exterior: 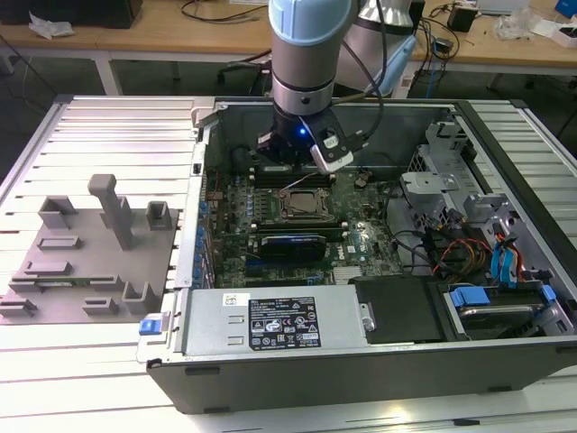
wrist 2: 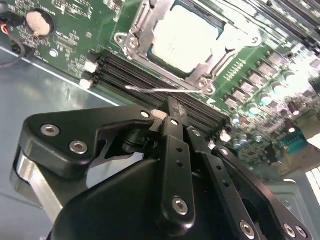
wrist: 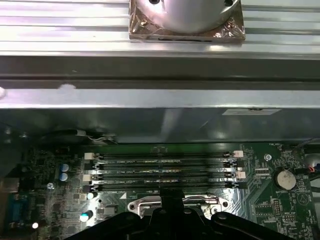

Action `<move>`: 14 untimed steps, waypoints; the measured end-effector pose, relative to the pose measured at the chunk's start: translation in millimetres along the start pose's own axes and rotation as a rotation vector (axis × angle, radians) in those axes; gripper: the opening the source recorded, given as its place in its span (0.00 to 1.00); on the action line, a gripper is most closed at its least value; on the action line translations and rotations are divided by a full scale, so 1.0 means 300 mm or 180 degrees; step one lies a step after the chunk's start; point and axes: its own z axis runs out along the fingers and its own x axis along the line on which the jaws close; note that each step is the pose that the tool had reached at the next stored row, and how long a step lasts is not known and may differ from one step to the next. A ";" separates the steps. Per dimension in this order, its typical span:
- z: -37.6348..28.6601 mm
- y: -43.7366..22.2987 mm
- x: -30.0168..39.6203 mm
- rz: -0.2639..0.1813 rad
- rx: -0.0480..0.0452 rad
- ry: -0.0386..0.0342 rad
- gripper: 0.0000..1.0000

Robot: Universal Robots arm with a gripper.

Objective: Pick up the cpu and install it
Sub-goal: 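Install the first cpu locking lever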

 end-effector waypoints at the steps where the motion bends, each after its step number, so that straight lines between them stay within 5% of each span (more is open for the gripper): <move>1: 0.004 -0.001 -0.003 0.0000 0.0000 0.0000 0.11; 14: 0.054 -0.006 -0.041 0.0031 0.0000 -0.0008 0.11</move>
